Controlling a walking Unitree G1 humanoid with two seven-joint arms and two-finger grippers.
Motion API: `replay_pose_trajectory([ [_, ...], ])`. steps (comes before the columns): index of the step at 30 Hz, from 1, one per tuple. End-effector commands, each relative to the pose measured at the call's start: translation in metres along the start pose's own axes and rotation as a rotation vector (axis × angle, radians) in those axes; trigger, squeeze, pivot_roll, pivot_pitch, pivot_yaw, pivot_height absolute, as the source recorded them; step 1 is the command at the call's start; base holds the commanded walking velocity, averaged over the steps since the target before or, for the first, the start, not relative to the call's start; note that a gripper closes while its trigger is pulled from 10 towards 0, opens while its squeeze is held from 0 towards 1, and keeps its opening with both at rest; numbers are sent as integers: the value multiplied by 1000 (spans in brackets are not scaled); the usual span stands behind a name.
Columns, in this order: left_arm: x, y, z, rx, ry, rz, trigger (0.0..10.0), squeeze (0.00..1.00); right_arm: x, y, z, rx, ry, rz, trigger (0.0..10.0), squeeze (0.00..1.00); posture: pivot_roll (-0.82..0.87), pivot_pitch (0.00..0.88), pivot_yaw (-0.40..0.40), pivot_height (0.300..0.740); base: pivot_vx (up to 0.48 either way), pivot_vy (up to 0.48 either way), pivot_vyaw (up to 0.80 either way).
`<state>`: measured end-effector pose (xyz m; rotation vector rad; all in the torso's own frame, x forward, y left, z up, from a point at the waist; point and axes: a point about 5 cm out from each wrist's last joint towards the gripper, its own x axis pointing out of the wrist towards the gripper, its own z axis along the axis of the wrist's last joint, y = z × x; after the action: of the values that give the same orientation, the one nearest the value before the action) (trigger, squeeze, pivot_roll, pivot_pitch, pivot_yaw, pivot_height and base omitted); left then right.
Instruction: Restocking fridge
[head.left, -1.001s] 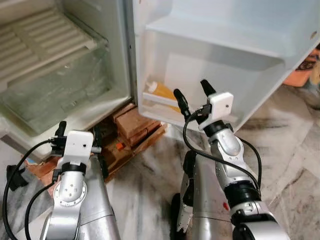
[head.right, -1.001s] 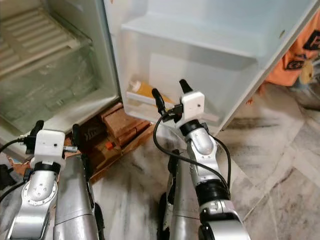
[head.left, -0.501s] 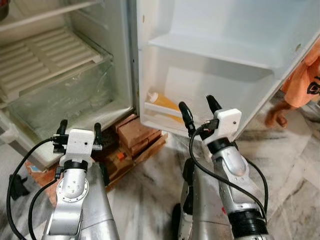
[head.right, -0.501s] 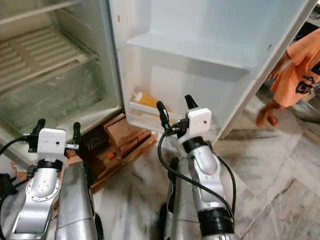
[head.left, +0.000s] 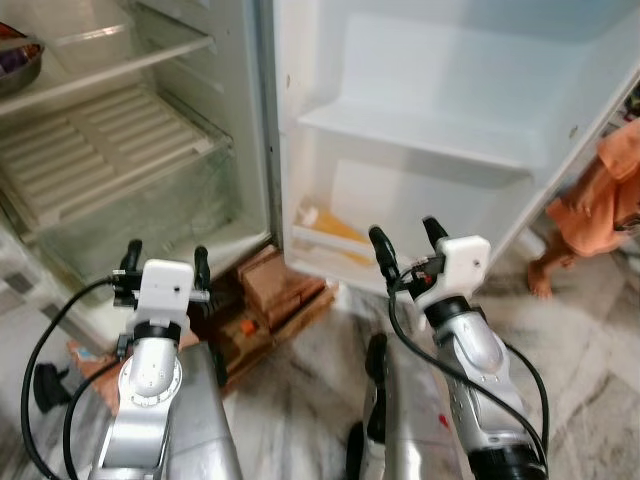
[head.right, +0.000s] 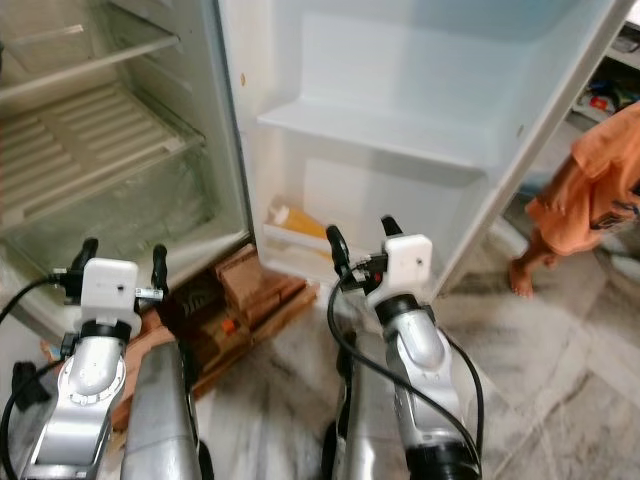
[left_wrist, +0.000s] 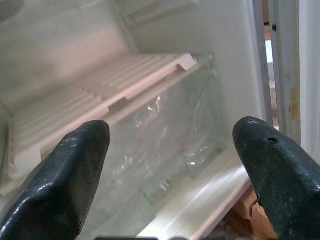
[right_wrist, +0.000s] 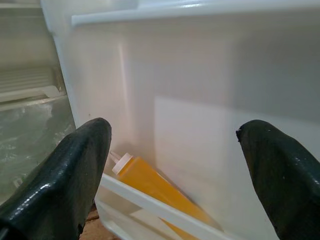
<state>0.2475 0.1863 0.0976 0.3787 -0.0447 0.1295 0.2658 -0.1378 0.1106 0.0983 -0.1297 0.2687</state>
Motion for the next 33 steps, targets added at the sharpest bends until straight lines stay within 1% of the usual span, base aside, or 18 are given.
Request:
replay_pose_trajectory([
  [1,1,0,0,2,-6,1,10000,0,-4,-2,1,1,10,-8,10000,0,172,0,-37,541,0,0,0],
  [10,-5,-2,-6,0,12,-13,10000,0,-11,-1,-4,14,44,-6,10000,0,168,0,-33,596,0,0,0],
  [13,-6,-4,-7,-7,15,-17,10000,0,-14,-2,-8,18,73,-4,10000,0,168,0,-36,616,0,0,0],
  [19,-2,-4,-5,-10,7,-13,10000,0,-13,-3,-9,14,85,1,10000,0,162,0,-31,651,0,0,0],
  [23,2,-3,-4,-12,-1,-7,10000,0,-5,3,-13,-37,134,8,10000,0,156,0,-23,651,0,0,0],
  [26,4,-3,-2,-14,-6,-10,10000,0,-2,5,-11,-23,139,18,10000,0,155,0,-25,651,0,0,0],
  [29,5,-4,-2,-15,-8,-11,10000,0,-2,7,-9,-26,120,46,10000,0,154,0,-25,651,0,0,0],
  [33,5,-5,-2,-16,-8,-13,10000,0,-4,3,-7,-20,113,34,10000,0,153,0,-28,651,0,0,0],
])
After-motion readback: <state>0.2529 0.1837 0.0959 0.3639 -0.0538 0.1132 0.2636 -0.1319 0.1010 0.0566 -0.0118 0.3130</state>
